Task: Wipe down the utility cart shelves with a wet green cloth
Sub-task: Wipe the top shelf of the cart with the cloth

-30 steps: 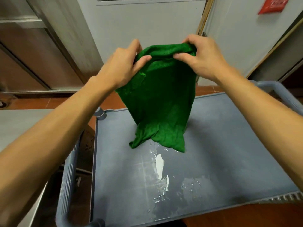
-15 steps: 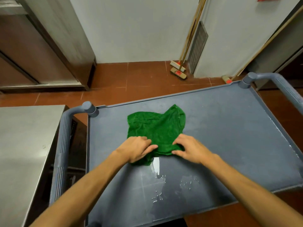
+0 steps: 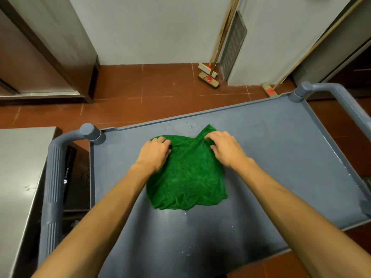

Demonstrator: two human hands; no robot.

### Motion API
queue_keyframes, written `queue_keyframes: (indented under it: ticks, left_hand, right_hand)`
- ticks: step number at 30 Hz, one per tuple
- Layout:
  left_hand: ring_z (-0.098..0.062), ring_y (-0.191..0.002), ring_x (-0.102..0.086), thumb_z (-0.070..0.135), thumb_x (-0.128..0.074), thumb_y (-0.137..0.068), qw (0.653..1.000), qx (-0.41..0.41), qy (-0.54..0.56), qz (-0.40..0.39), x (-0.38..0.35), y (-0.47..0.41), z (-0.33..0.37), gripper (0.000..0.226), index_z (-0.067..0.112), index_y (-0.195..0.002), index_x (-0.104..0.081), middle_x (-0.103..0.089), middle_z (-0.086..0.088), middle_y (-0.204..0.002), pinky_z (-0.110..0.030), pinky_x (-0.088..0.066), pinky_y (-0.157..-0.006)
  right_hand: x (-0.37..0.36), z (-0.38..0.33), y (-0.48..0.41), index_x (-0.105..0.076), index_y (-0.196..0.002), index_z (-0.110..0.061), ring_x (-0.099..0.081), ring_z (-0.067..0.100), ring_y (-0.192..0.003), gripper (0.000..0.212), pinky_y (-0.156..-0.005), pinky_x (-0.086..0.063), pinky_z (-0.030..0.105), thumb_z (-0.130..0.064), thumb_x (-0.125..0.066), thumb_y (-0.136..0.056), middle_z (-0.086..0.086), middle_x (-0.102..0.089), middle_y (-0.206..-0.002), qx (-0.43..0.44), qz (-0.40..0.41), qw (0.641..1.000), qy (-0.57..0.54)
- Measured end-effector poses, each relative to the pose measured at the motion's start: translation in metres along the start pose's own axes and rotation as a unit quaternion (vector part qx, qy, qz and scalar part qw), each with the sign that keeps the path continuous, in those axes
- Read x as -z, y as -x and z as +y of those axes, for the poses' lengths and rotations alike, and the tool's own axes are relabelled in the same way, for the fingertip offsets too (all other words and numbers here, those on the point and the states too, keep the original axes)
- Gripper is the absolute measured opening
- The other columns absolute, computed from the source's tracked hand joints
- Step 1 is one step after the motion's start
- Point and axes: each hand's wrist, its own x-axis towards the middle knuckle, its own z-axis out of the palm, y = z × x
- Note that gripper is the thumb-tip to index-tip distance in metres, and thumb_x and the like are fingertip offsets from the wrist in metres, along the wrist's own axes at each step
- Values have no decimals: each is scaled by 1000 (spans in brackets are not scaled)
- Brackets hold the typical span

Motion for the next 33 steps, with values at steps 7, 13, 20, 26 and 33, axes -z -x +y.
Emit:
queue_keyframes:
  ticks: [7,13,20,26,33]
  left_hand:
    - [-36,-108,-54,27,-53,-102,999,42,-4,-10,-9,-10,4,26,7,-117,-59,-55,-15,-117,-44,-45,-84]
    - [-39,-99,-55,20,-47,-103,992,56,99,52,-5,11,-7,19,5,-107,-59,-59,-18,-106,-45,-42,-78]
    - [-39,-86,-53,12,-44,-102,985,60,129,99,52,29,-19,6,10,-99,-48,-59,-16,-95,-43,-39,-66]
    - [-38,-71,-51,26,-34,-108,977,66,126,159,99,54,12,22,10,-98,-44,-58,-15,-83,-44,-39,-61]
    - [-43,-91,-58,23,-41,-104,969,96,21,229,169,65,40,18,8,-104,-51,-64,-18,-100,-47,-42,-72]
  right_hand:
    - [-22,-12,-25,-56,-133,-27,-48,28,-116,42,-92,-45,39,-22,-65,-93,2,-53,-123,-17,-33,999,29]
    - [-23,2,-27,-70,-97,-19,-49,28,-105,6,-84,-46,39,-20,-67,-91,1,-55,-113,-4,36,999,-11]
    - [24,24,-15,-65,-97,-18,-58,29,-111,8,-94,-44,42,-13,-66,-90,2,-68,-107,86,38,991,-92]
    - [80,12,14,-58,-105,-14,-61,25,-88,8,-77,-45,37,-13,-57,-97,6,-67,-94,95,5,980,-175]
    - [172,-4,34,-61,-102,-18,-60,12,-73,8,-69,-44,29,-14,-58,-96,-4,-65,-81,184,66,965,-173]
